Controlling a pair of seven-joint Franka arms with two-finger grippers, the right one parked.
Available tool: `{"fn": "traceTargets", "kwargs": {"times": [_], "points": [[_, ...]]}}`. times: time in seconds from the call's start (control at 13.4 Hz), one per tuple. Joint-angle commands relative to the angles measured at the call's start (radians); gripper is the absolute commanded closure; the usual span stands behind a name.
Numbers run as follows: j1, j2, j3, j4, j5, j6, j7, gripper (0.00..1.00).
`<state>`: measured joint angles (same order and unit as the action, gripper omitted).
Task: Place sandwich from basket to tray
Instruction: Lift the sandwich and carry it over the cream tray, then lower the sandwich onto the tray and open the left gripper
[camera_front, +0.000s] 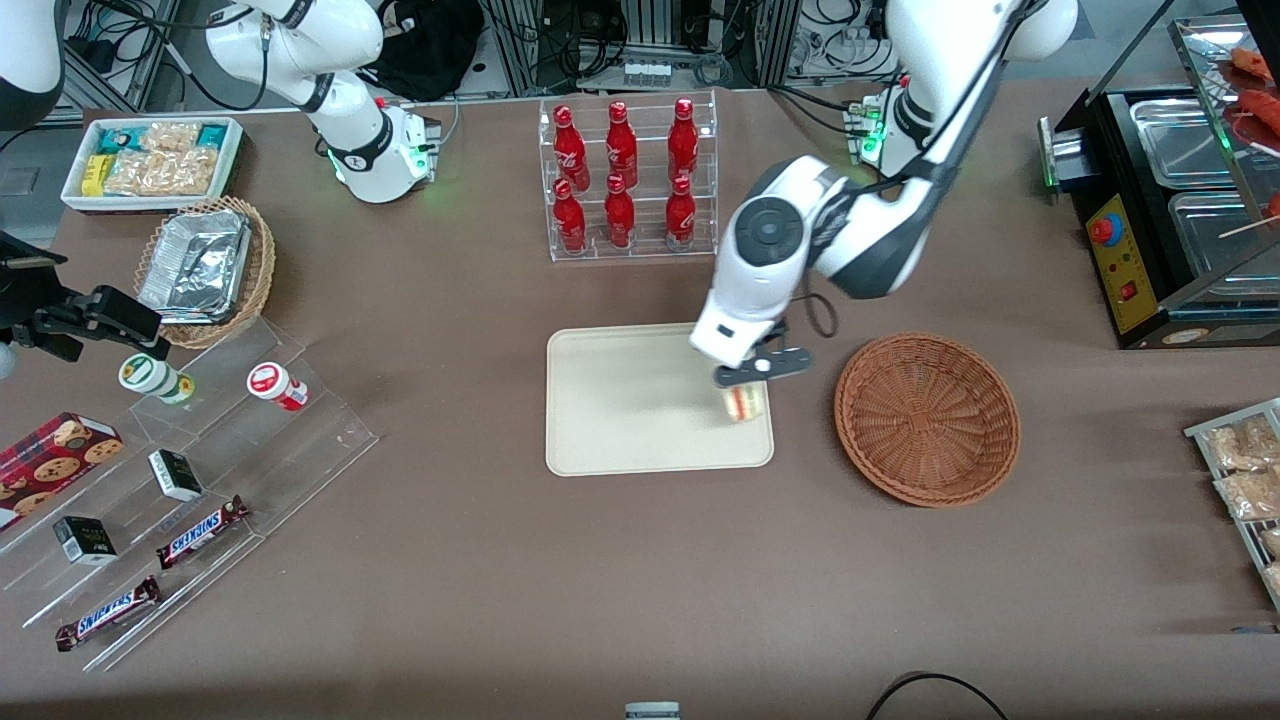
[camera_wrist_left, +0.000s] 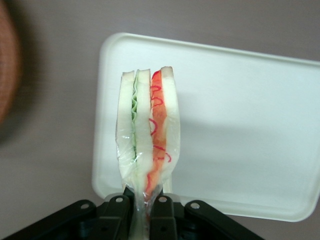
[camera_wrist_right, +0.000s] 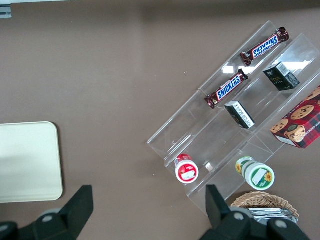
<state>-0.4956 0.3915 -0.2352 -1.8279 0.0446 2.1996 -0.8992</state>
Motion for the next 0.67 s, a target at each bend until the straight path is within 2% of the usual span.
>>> {"fn": "traceTargets", "kwargs": {"times": [0.0, 0.37, 0.6], "points": [[-0.06, 0.068, 0.013, 0.033, 0.001, 0.084, 0.005, 0.91], [-0.121, 0.214, 0.013, 0.14, 0.009, 0.123, 0.022, 0.91], [-0.138, 0.243, 0.013, 0.151, 0.011, 0.123, 0.04, 0.9]]}}
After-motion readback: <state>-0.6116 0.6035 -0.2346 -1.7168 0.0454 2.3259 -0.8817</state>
